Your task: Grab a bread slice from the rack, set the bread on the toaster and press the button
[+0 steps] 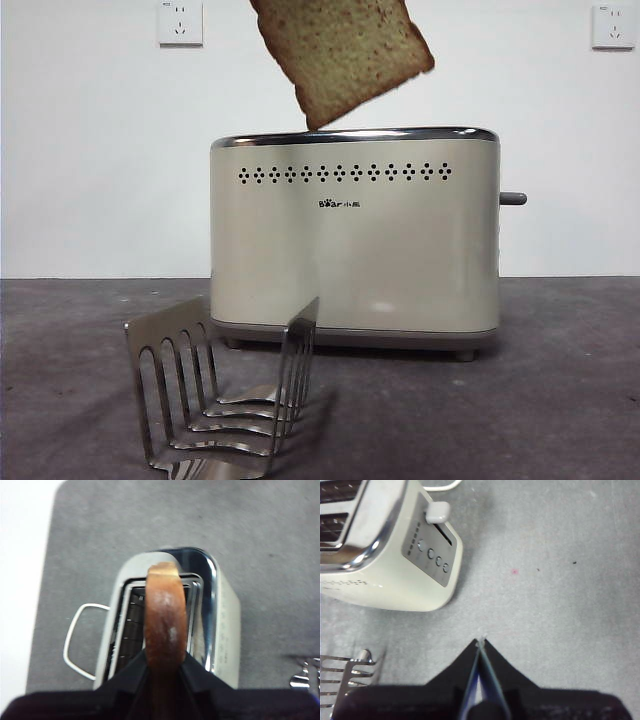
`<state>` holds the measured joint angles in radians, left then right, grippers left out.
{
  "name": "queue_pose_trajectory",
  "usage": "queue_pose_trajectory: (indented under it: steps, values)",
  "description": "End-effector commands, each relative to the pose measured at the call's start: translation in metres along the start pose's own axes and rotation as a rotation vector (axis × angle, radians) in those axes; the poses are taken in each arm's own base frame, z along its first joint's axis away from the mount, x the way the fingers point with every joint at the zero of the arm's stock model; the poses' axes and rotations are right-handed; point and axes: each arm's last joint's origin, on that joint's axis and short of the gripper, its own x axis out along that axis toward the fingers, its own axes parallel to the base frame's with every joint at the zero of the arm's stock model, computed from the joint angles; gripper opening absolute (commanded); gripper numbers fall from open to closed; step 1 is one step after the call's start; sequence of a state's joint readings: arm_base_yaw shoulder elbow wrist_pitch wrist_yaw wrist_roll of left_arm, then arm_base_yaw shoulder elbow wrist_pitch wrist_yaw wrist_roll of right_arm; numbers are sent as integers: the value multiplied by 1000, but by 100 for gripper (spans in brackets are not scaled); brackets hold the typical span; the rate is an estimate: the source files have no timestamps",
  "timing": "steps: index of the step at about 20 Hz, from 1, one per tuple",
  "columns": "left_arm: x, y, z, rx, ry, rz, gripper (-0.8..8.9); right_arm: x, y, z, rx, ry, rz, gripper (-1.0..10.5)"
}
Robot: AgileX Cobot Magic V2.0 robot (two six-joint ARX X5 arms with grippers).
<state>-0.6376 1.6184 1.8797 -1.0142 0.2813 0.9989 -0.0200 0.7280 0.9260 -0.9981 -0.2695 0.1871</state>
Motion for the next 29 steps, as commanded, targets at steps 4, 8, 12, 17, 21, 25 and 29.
queue_pose_trajectory:
  steps: [4, 8, 12, 17, 21, 25, 29]
  values:
    - [22, 4, -5, 39, 53, -12, -13, 6, -1, 4, 7, 19, -20, 2]
    - [31, 4, -7, 53, 75, -27, -13, 7, -2, 4, -2, 21, -30, 2]
    - [43, 4, -12, 66, 106, -57, -13, 7, -2, 4, -2, 21, -32, 2]
    - [63, 6, -20, 84, 226, -49, -13, 7, -2, 4, -12, 22, -32, 1]
    - [74, 8, -23, 89, 253, -34, -13, 7, -2, 4, -28, 22, -32, 2]
    - [93, 5, -20, 116, 304, -29, -13, 8, -2, 5, -29, 22, -32, 2]
    - [104, -1, -11, 140, 285, -36, -13, 10, -2, 6, -34, 30, -33, 2]
